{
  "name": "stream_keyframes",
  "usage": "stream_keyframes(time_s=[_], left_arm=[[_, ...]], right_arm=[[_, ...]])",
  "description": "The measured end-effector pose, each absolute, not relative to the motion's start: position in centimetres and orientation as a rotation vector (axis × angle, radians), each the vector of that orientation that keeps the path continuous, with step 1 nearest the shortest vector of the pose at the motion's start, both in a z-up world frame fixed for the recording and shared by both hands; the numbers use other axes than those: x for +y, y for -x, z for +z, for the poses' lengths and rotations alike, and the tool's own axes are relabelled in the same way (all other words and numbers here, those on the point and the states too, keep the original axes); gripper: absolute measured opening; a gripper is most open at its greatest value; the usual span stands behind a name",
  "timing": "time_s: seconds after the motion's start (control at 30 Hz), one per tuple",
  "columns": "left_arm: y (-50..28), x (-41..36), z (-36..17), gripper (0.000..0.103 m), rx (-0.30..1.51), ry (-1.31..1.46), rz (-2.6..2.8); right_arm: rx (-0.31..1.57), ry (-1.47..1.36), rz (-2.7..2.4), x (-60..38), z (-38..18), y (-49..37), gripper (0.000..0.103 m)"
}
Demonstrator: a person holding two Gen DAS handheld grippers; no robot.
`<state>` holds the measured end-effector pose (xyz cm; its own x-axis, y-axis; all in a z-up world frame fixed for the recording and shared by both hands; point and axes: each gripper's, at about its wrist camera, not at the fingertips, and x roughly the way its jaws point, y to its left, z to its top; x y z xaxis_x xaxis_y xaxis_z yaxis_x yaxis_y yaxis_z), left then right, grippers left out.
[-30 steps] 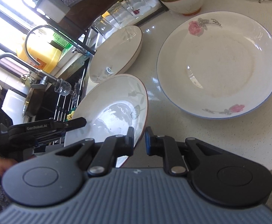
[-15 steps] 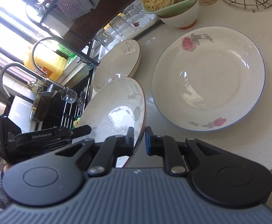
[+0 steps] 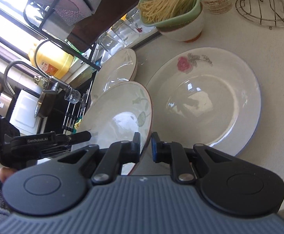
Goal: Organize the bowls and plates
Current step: 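Lift the leaf plate with both grippers and lower it onto the rose plate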
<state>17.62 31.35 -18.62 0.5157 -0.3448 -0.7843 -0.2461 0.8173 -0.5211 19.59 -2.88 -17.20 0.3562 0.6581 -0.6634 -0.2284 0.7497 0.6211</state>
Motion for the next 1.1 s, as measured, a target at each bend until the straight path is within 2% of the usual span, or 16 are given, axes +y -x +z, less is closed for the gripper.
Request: stream_keyframes(time_s=[0.53,1.1], left_arm=[[-22.4,23.7,-19.9,0.019,1.158,0.614,-0.036],[-26.6,20.2,-20.5,0.019,1.242,0.438,-0.072]], right_arm=[[1.084,-0.516,0.589,-10.2,-19.9,-23.9,0.015],[1.052,-0.459,0.497,-10.7,-20.8,-26.8,0.015]])
